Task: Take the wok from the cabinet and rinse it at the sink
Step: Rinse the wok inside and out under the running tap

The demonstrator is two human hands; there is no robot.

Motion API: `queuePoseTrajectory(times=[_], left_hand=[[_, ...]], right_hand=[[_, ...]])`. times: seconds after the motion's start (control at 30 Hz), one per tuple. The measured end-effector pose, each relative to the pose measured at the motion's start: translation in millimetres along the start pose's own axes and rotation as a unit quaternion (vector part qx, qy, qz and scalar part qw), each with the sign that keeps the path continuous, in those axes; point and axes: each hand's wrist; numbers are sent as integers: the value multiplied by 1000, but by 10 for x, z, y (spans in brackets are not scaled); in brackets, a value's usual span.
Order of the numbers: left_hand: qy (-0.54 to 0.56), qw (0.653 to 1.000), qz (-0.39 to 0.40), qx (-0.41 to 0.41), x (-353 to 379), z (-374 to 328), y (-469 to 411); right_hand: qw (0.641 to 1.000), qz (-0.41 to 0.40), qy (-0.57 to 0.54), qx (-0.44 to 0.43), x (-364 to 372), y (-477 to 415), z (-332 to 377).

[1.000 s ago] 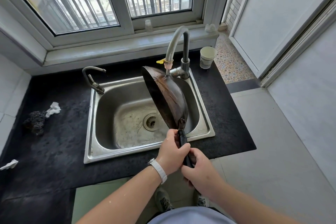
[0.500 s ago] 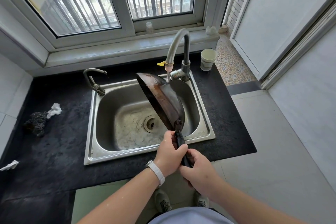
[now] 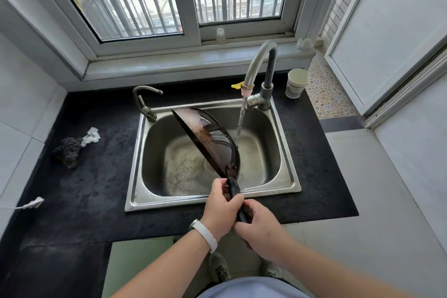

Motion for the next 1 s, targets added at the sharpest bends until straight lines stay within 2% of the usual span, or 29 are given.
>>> queuePoseTrajectory(times=[0.2, 0.43, 0.67, 0.73, 0.83, 1.0], left_hand=[[97, 995, -25, -9, -166, -42, -47], [212, 975, -38, -62, -296, -119, -132], [163, 983, -34, -71, -354, -82, -178], [138, 988, -42, -62, -332, -37, -180], [114, 991, -44, -60, -311, -29, -183], [126, 988, -39, -80, -313, -41, -172]], right_hand=[[998, 32, -50, -10, 74, -74, 206], [981, 84, -172, 12, 147, -213, 404], [970, 152, -184, 39, 113, -266, 426], [968, 162, -177, 75, 100, -267, 437], [974, 121, -143, 124, 154, -275, 490], [990, 77, -74, 90, 233, -249, 495]])
Point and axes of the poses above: each hand's wrist, its own y-axis away from the middle knuckle, its own x-axis out of the palm, z = x × y, and after that the axes turned 7 degrees about y, right-handed
